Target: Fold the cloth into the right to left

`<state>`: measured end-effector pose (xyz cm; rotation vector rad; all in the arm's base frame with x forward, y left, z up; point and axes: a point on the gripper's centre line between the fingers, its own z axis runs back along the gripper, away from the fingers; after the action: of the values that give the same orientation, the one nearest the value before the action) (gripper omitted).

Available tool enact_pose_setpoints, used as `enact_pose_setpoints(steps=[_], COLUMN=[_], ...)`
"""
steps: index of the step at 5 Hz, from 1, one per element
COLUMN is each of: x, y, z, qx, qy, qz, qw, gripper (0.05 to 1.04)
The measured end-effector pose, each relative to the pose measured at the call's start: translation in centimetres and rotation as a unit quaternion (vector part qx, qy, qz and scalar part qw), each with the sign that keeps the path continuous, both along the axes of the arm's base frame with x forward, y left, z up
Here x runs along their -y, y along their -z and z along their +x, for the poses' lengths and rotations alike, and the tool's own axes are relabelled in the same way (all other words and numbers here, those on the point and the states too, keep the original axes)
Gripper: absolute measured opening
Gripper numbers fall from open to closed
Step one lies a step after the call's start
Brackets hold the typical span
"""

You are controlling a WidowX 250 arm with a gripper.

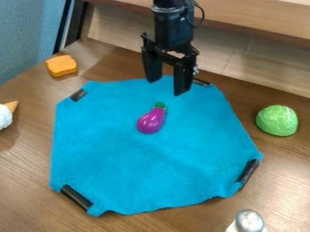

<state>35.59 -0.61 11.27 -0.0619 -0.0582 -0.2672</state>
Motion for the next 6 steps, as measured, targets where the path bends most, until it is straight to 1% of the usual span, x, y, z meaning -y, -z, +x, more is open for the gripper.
enact_pose_setpoints(steps=[1, 2, 3, 4, 5, 6], x=[0.1, 2.5, 6.0, 8.6, 11.3, 13.1], y=[1.2, 2.8, 4.1, 5.0, 5.3, 6.0], z=[0.0, 0.0, 0.6, 0.6, 0.2, -0.1], qx=[-0.017, -0.033, -0.043, -0.049, -0.047, -0.048], qy=[-0.003, 0.013, 0.035, 0.037, 0.031, 0.021], qz=[0.000, 0.006, 0.013, 0.002, -0.003, -0.015], qw=[0.9998, 0.9994, 0.9984, 0.9981, 0.9984, 0.9985], gripper=[1.000, 1.000, 1.000, 1.000, 1.000, 1.000])
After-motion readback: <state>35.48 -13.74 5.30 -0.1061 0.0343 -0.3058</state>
